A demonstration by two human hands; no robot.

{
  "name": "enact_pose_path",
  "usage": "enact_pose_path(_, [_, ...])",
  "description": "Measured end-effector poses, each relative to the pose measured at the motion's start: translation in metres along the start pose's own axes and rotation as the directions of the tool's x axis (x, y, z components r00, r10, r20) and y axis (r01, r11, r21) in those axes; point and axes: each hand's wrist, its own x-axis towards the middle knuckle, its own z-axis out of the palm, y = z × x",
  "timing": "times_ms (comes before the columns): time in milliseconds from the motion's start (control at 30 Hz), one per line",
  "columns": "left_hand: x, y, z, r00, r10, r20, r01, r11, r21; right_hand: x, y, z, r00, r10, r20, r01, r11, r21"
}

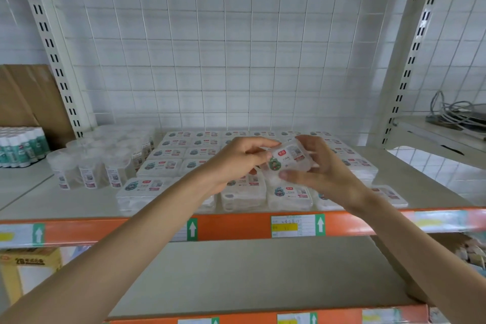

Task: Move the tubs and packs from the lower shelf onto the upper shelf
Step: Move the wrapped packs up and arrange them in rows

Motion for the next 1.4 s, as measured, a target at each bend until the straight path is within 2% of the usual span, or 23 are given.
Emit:
enact_pose_path(67, [0.003,0.0,0.0,1.0,0.005,0.017,-0.006,0.999,0.049,-0.002,0.003,-0.005,0.988,-0.153,0.026,0.154,0.952,-0.266])
enact_pose_path(133, [0.005,0.0,0.002,0.999,0.023,0.038,-0.026,0.995,0.099,-0.004,0.007,-0.009,0.971,-0.239,0.018,0.227,0.89,-0.395])
enact_pose_path(200, [0.004,0.0,0.005,0.998,0.055,0.021,-0.058,0.986,0.159,-0.004,0.012,-0.01,0.962,-0.271,-0.031,0.231,0.871,-0.434])
enact_pose_path(300, [-0.002,-0.006,0.008,0.989,0.14,-0.041,-0.116,0.927,0.356,-0.006,0.024,-0.012,0.968,-0.245,-0.048,0.193,0.857,-0.477])
enact_pose_path(467, [-0.019,-0.016,0.009,0.979,0.201,0.042,-0.185,0.777,0.602,-0.009,0.041,-0.013,0.987,-0.154,0.037,0.146,0.793,-0.592])
enact_pose_path(633, [-0.022,-0.018,0.021,0.979,0.193,0.069,-0.181,0.659,0.73,-0.007,0.044,-0.008,0.971,-0.235,0.054,0.213,0.732,-0.647])
enact_pose_path(733, [-0.023,-0.019,0.03,0.979,0.203,0.023,-0.15,0.641,0.753,-0.007,0.048,-0.007,0.956,-0.286,0.069,0.264,0.733,-0.626])
enact_pose_path(833, [-0.024,-0.016,0.037,0.968,0.251,-0.016,-0.156,0.646,0.747,-0.01,0.051,-0.017,0.946,-0.317,0.075,0.304,0.778,-0.55])
enact_pose_path(1033, [-0.015,-0.001,0.075,0.937,0.349,0.018,-0.242,0.609,0.755,-0.022,0.066,-0.067,0.933,-0.361,-0.004,0.296,0.773,-0.561])
enact_pose_path(1167, [-0.001,0.015,0.106,0.923,0.378,0.067,-0.288,0.569,0.77,-0.036,0.069,-0.103,0.966,-0.255,0.036,0.222,0.755,-0.617])
enact_pose_path(1267, [0.01,0.023,0.121,0.932,0.349,0.095,-0.287,0.553,0.782,-0.045,0.071,-0.128,0.984,-0.138,0.113,0.177,0.688,-0.704])
enact_pose_path(1400, [0.022,0.02,0.131,0.944,0.305,0.124,-0.276,0.527,0.804,-0.047,0.076,-0.146,0.984,-0.092,0.15,0.174,0.627,-0.759])
